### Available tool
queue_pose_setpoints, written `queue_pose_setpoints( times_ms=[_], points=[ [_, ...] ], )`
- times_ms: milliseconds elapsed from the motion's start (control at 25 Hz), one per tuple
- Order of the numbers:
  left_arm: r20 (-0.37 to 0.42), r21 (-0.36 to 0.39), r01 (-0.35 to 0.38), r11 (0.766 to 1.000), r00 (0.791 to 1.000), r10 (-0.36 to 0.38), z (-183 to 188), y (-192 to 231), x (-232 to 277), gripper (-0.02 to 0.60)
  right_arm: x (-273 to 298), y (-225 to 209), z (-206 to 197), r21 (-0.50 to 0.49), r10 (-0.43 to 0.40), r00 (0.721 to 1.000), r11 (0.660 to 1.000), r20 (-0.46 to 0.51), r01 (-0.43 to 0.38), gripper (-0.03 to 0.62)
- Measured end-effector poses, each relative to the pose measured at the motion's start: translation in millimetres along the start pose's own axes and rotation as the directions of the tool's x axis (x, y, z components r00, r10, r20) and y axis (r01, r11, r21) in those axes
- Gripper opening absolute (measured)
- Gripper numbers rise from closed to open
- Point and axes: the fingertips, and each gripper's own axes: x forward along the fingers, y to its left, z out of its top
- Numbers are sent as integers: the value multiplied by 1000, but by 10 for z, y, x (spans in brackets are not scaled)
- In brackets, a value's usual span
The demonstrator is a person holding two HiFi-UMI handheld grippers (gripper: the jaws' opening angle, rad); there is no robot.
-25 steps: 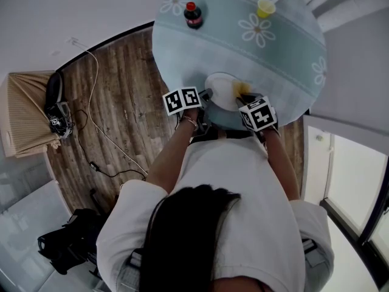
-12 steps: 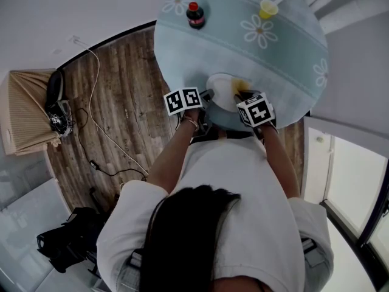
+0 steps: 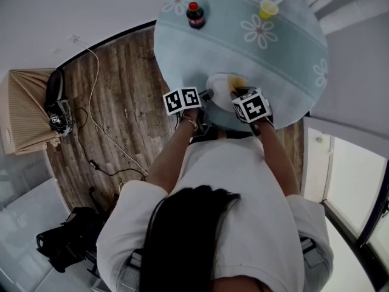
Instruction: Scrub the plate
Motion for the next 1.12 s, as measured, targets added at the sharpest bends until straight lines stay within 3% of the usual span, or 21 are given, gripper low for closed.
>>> queue_pose_setpoints(
  times_ms=[1120],
  points=[
    [-3, -18, 18, 1000, 1000, -18, -2, -4, 2, 43, 207, 240, 293, -73, 56, 998, 996, 2, -56, 61]
  ],
)
